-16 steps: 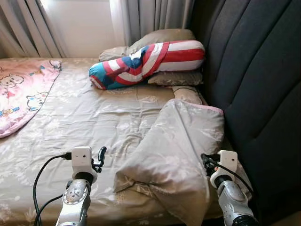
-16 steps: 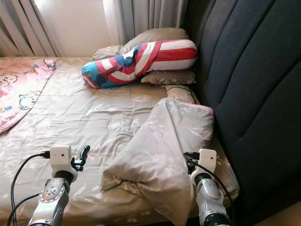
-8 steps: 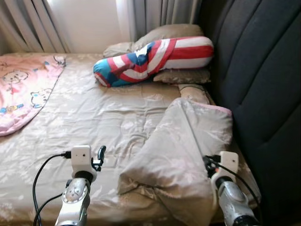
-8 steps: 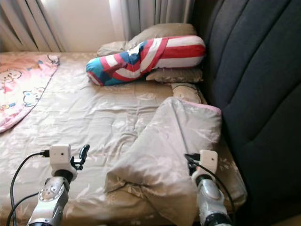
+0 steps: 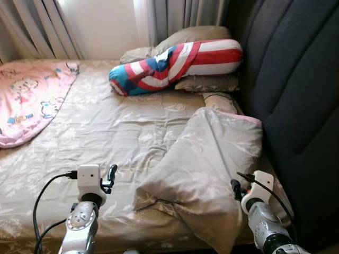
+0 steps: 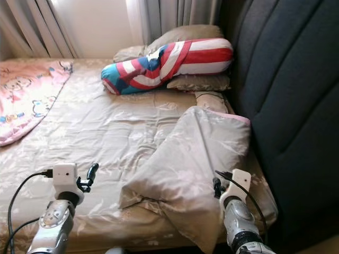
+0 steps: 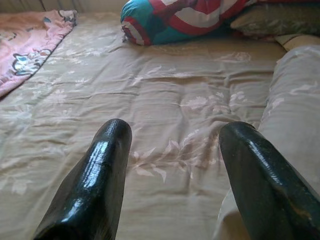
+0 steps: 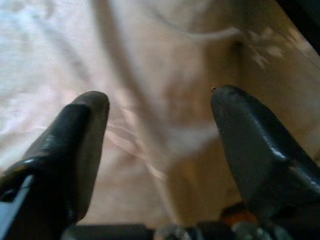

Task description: Clean up the room

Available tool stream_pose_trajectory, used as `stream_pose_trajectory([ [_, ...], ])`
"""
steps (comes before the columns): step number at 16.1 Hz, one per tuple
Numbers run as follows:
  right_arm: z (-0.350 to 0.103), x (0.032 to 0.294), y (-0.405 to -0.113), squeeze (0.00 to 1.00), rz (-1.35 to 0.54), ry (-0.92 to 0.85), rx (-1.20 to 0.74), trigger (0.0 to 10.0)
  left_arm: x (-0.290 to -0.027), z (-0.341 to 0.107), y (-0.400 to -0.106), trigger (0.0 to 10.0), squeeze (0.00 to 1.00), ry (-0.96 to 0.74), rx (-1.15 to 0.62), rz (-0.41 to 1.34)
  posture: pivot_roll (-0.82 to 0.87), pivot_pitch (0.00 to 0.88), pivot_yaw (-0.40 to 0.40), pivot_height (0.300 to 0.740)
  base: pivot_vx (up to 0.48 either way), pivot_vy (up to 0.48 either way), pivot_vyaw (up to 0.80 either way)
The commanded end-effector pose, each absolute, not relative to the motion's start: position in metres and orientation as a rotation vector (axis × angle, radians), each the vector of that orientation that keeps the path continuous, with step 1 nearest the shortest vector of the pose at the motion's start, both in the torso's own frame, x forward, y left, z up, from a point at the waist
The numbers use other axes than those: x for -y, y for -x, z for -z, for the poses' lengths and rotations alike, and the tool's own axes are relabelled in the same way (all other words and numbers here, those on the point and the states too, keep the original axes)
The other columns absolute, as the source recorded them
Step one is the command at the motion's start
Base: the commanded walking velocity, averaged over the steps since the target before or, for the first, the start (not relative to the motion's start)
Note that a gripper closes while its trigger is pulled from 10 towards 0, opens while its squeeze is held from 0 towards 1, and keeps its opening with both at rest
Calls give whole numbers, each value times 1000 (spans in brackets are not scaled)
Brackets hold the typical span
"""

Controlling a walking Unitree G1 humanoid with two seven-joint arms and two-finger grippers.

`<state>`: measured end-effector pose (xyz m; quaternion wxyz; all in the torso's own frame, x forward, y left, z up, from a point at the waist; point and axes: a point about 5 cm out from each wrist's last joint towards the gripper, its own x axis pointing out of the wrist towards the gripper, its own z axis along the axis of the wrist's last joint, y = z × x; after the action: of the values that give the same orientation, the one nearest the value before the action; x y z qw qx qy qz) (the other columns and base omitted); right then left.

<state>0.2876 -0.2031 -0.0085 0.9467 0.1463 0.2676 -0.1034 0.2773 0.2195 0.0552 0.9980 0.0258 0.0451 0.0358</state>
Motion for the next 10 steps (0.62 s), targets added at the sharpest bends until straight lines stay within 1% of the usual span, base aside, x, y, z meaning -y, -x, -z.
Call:
stream_pose_trajectory([
  [1,5,206,-292,1000,238,-324,-554,10000,-222,-57,-275,10000,0,-55,-90,-66,32,0,11,660,0,0,0],
  [4,7,201,-292,1000,227,-367,-565,10000,-227,-61,-271,10000,0,-76,-90,-55,51,0,32,660,0,0,0],
  [6,10,198,-289,1000,225,-392,-587,10000,-231,-67,-268,10000,0,-94,-85,-43,65,17,54,660,0,0,0],
  [7,12,195,-288,255,213,-430,-598,10000,-232,-70,-267,10000,0,-101,-85,-34,68,26,61,660,0,0,0],
  [8,13,193,-288,0,190,-441,-603,10000,-232,-72,-268,10000,0,-106,-83,-29,71,32,66,660,0,0,0],
  [10,13,191,-288,0,158,-433,-610,10000,-231,-77,-268,10000,0,-111,-78,-20,76,46,75,660,0,0,0],
])
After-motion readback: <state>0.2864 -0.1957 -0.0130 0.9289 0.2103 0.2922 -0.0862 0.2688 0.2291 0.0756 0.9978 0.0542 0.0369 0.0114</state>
